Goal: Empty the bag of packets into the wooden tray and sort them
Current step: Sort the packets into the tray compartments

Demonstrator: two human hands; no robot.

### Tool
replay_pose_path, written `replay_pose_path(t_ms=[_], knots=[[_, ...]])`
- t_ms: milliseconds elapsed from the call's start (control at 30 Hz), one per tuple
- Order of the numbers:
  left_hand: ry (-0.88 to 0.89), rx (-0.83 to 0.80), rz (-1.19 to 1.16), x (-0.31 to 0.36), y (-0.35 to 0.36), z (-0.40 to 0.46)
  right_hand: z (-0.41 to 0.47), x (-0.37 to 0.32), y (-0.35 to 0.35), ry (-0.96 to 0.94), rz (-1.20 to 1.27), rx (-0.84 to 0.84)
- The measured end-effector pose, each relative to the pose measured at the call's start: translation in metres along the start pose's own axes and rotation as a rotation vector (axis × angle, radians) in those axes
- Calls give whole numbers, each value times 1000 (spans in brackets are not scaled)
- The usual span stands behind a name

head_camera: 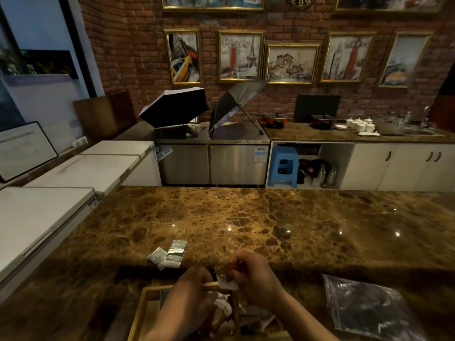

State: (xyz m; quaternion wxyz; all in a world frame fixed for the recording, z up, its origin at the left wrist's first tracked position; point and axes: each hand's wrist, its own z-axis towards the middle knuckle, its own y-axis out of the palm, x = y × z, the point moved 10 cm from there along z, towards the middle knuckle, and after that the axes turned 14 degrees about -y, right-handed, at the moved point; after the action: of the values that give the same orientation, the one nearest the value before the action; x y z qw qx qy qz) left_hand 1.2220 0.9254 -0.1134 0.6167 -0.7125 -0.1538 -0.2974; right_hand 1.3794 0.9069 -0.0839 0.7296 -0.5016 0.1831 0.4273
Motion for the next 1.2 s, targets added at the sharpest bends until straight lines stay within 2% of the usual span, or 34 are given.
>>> replay_pose_path(t_ms=[133,267,367,467,567,700,800,967,1067,1133,1200], knots=[[12,-39,-194,5,-10,-1,-5,-5,1,-2,73,36],[8,20,-195,3,-20,-4,-11,-2,-2,120,162,37],[28,88,-117,1,-28,-11,-25,12,-18,273,62,66],[78,75,61,8,-24,-25,-40,30,-19,395,-61,-96],[148,-55,168,10,-8,-35,-54,40,-19,468,-221,-232],[242,-147,240,7,7,-40,-62,28,-18,408,-486,-333],[270,-112,281,3,11,-38,-56,14,-18,269,-628,-312],[290,-167,309,-1,17,-37,-54,12,6,288,-506,-496],[269,-156,277,-4,13,-33,-49,16,10,332,-530,-559],[237,-145,257,-8,10,-28,-42,18,9,357,-545,-547],[189,-116,144,-17,2,-18,-30,18,4,330,-561,-449]])
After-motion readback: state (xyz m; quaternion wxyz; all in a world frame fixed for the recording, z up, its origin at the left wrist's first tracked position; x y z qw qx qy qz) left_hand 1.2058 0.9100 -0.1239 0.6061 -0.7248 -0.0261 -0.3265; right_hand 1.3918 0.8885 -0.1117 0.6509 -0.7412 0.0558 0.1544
